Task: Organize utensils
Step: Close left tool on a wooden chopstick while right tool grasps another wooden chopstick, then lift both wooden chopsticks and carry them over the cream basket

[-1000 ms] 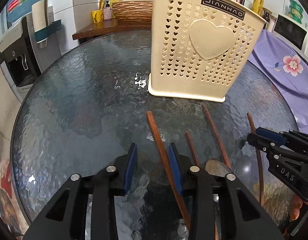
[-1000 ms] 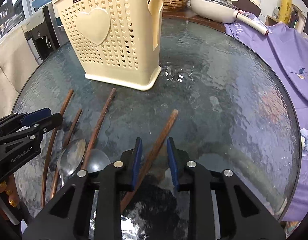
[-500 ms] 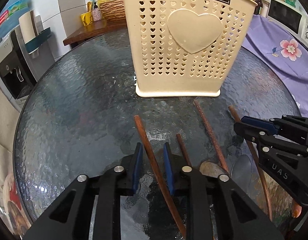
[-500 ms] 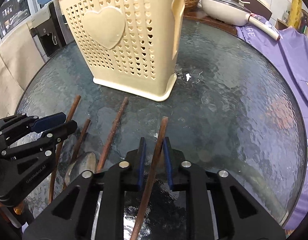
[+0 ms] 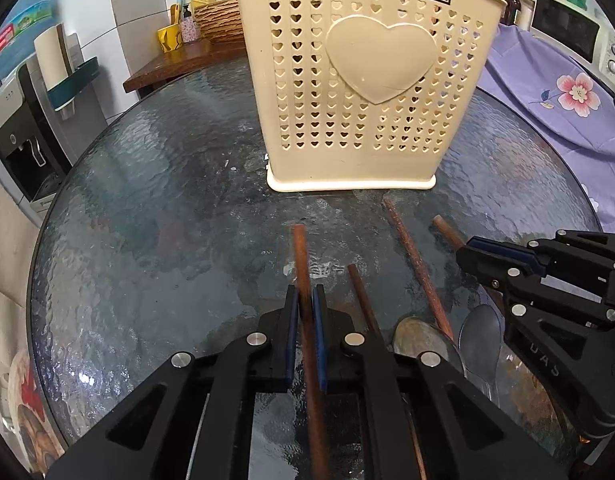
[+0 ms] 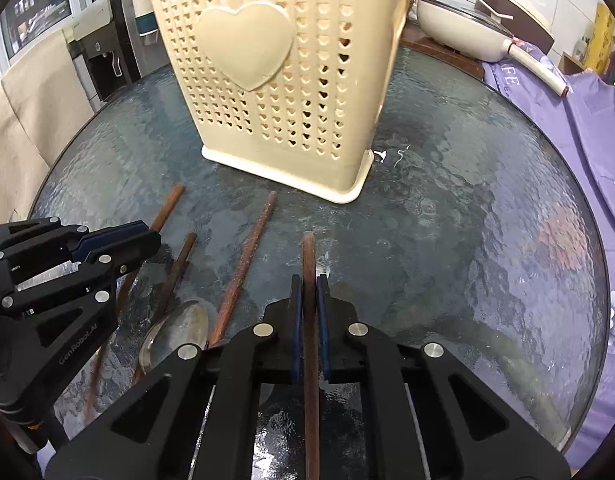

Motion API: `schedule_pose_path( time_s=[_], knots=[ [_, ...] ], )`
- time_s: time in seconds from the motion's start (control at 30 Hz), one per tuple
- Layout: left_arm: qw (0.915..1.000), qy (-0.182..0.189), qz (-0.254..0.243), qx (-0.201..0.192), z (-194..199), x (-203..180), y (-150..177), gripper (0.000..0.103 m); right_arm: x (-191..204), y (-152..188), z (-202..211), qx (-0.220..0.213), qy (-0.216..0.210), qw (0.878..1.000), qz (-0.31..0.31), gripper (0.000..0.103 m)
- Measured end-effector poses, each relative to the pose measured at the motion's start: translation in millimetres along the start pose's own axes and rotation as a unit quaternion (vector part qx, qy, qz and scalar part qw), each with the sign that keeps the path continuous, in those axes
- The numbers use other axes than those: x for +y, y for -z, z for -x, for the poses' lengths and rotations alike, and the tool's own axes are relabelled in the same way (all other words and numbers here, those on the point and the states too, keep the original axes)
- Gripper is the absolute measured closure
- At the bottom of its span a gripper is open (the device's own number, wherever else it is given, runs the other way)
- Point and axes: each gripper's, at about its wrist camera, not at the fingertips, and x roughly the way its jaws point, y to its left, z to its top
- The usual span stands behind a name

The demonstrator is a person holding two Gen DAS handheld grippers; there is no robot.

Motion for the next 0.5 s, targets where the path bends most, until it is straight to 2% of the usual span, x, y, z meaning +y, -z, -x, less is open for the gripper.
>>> schedule_pose_path(
  time_s=[0.5],
  knots=[
    [0.9998, 0.012, 0.014, -0.004, 2.8, 7.1, 0.8, 0.096, -6.8, 4.8, 6.8, -0.022, -0.040, 0.999, -0.013, 0.095]
  ],
)
